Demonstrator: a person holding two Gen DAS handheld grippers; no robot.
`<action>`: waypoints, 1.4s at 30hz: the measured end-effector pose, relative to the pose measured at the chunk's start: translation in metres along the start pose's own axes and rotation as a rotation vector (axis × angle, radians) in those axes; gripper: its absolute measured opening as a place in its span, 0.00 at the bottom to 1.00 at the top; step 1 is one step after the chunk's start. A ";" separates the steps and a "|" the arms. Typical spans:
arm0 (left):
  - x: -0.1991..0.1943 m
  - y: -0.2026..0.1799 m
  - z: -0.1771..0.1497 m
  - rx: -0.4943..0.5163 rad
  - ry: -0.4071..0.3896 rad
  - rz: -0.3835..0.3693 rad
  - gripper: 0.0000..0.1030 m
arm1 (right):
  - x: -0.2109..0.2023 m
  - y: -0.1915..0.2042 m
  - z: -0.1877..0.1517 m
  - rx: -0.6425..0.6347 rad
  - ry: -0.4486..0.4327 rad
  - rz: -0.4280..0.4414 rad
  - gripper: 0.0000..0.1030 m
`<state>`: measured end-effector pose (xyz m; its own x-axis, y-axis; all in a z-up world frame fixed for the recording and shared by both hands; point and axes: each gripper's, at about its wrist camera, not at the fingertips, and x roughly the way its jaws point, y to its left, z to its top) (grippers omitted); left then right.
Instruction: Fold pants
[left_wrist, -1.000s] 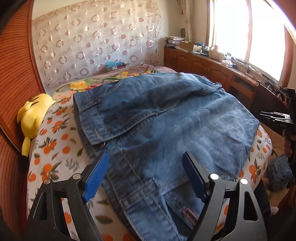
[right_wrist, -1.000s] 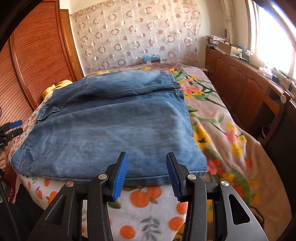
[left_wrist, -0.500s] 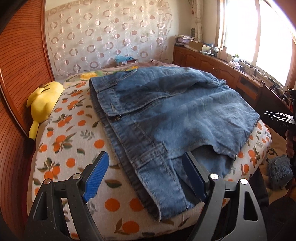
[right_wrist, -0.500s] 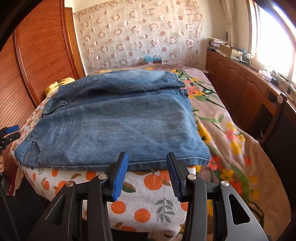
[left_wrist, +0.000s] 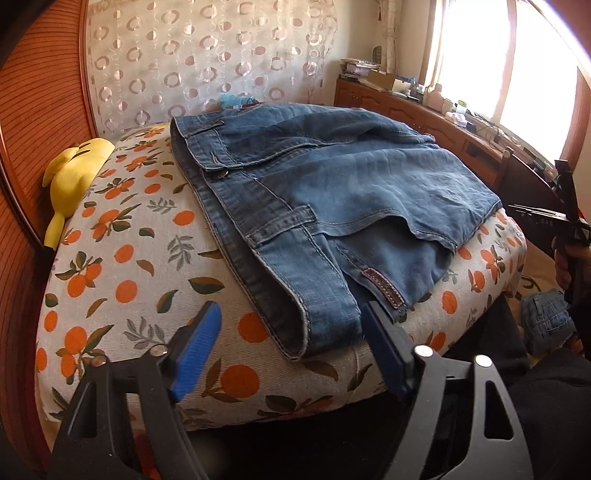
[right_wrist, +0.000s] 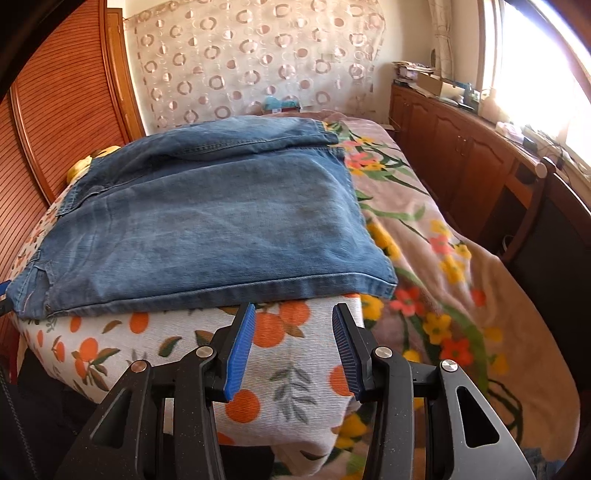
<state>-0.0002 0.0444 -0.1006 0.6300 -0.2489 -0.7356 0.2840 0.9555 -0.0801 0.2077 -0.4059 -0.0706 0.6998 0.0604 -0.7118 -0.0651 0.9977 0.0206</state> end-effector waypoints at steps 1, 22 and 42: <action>0.001 -0.001 0.000 0.001 0.000 -0.009 0.68 | 0.000 0.000 0.000 0.000 0.001 -0.002 0.44; -0.010 -0.001 0.013 -0.014 -0.051 -0.139 0.05 | 0.011 -0.007 0.007 -0.059 0.024 -0.047 0.44; -0.048 -0.012 0.066 0.003 -0.213 -0.101 0.03 | 0.024 -0.023 0.008 0.034 -0.044 0.040 0.44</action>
<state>0.0132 0.0342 -0.0199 0.7366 -0.3712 -0.5654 0.3553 0.9237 -0.1436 0.2317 -0.4270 -0.0832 0.7280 0.1007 -0.6782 -0.0699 0.9949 0.0726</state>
